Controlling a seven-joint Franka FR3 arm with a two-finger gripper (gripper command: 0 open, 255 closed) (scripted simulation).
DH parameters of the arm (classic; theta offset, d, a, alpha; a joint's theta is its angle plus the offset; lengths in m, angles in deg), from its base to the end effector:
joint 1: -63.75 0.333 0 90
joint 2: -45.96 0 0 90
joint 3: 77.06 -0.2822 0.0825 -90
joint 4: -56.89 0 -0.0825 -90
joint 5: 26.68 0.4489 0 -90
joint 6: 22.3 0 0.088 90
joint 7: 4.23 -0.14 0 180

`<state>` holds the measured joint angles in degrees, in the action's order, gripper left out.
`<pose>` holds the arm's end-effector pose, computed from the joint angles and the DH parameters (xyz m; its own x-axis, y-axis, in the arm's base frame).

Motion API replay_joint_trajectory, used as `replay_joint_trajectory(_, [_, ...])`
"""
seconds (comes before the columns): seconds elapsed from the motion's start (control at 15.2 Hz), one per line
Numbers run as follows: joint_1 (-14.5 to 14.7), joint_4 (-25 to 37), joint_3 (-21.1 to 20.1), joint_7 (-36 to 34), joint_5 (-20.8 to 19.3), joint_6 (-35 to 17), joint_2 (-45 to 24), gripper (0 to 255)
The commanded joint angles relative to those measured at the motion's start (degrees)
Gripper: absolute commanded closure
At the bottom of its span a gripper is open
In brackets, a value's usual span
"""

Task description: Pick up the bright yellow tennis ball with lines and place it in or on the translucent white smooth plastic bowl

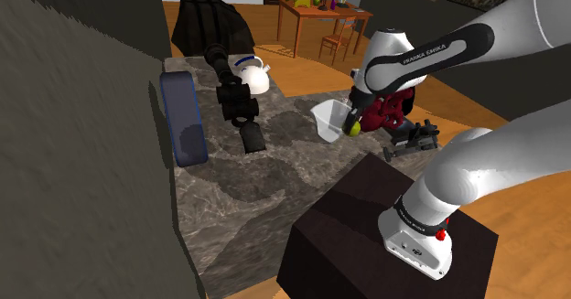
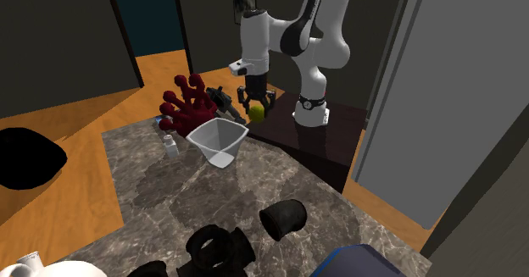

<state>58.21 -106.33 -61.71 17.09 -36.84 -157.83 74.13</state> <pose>0.3834 -0.1242 0.2165 0.9864 0.1643 0.0018 0.1643 -0.9864 -0.0006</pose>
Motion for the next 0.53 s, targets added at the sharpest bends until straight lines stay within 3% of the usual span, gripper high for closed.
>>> replay_joint_trajectory(0.0, [0.0, 0.7, -0.3, -0.1, 0.1, 2.4, 1.6, 255])
replay_joint_trajectory(0.46, [-0.1, 3.7, -1.2, -0.1, 0.5, 9.6, 5.9, 255])
